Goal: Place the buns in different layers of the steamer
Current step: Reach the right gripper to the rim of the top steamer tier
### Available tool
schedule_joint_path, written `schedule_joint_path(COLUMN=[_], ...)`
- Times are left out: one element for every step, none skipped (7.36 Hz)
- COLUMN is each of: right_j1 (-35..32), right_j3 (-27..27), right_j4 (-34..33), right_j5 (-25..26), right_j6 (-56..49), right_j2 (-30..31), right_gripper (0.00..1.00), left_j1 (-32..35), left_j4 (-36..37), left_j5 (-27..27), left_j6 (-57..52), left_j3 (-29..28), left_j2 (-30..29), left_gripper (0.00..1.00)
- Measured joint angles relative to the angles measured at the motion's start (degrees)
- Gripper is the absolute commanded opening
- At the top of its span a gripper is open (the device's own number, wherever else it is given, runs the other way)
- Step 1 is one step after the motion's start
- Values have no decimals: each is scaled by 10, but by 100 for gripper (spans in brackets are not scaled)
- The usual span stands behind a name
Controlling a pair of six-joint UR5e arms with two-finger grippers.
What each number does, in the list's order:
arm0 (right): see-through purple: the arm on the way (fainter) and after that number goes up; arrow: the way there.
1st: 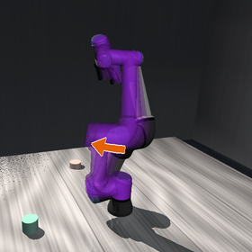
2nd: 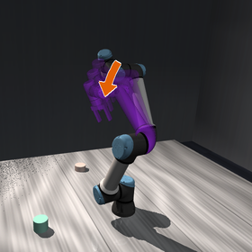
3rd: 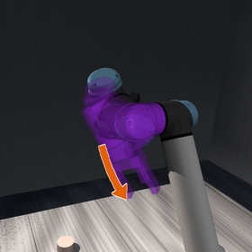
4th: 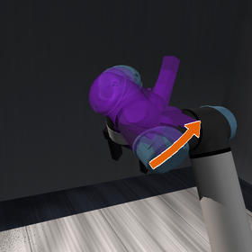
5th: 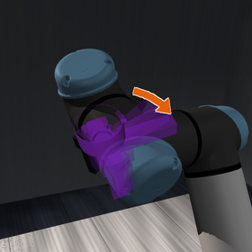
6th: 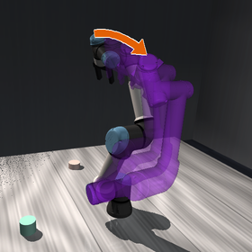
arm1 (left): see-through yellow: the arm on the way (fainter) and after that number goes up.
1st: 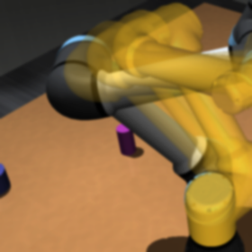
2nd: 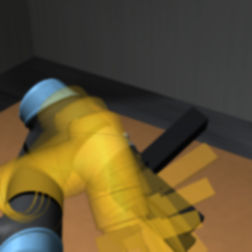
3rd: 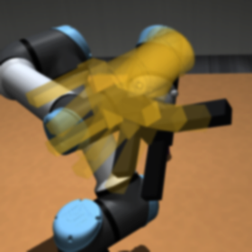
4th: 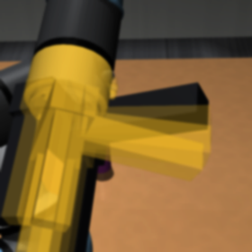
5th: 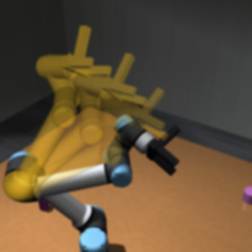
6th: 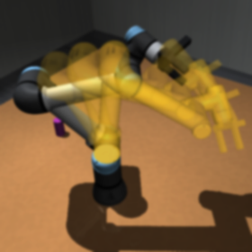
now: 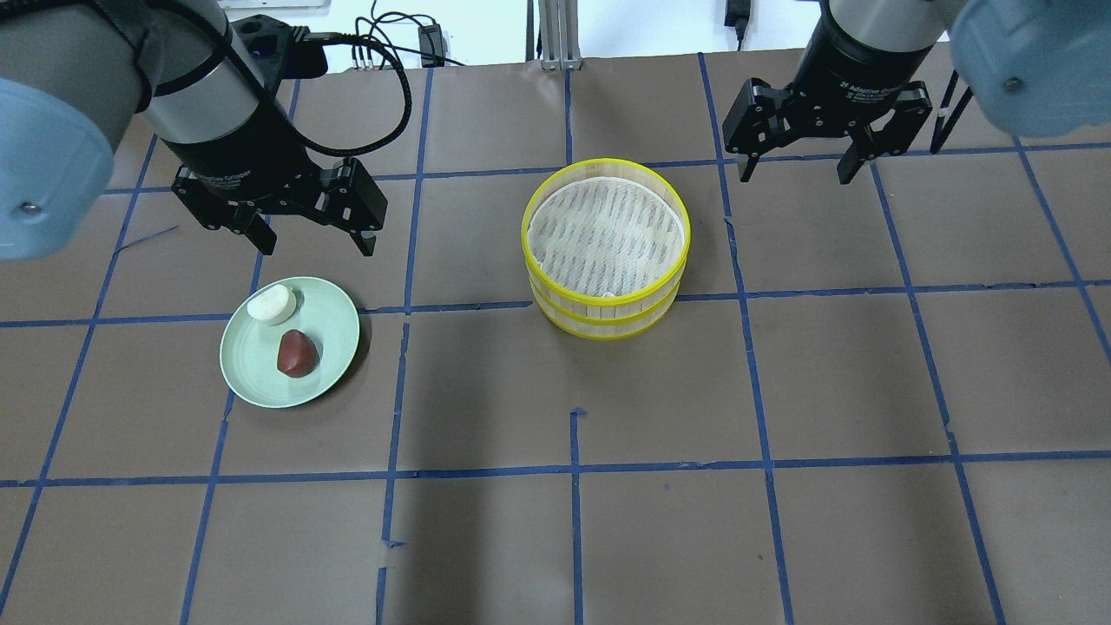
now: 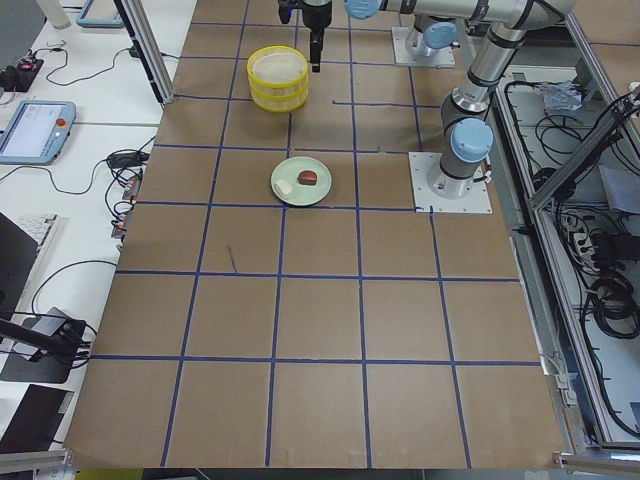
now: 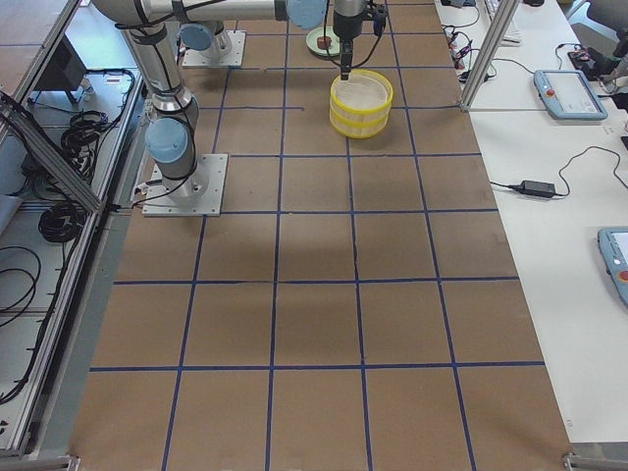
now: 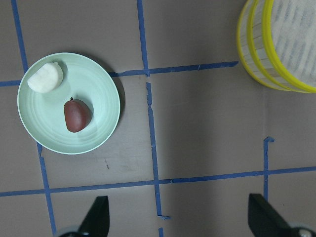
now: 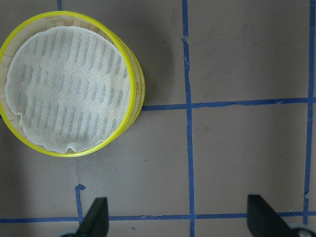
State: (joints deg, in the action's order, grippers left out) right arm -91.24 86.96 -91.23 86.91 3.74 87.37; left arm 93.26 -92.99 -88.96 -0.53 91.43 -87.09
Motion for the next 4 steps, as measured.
schedule_joint_path(right_j1=[0,0,0,-2], right_j3=[0,0,1,5], right_j4=[-2,-3,-5,-12], right_j5=[0,0,0,0], right_j6=[0,0,1,4], right_j2=[0,0,0,-1], right_gripper=[100,100,100,100], left_j1=[0,-1,-1,-1], left_j4=[0,0,1,2], left_j5=[4,7,8,9], left_j6=[2,5,6,7], left_j3=[1,1,1,1], left_j2=[0,0,0,-1], left_gripper=[100,100,100,100])
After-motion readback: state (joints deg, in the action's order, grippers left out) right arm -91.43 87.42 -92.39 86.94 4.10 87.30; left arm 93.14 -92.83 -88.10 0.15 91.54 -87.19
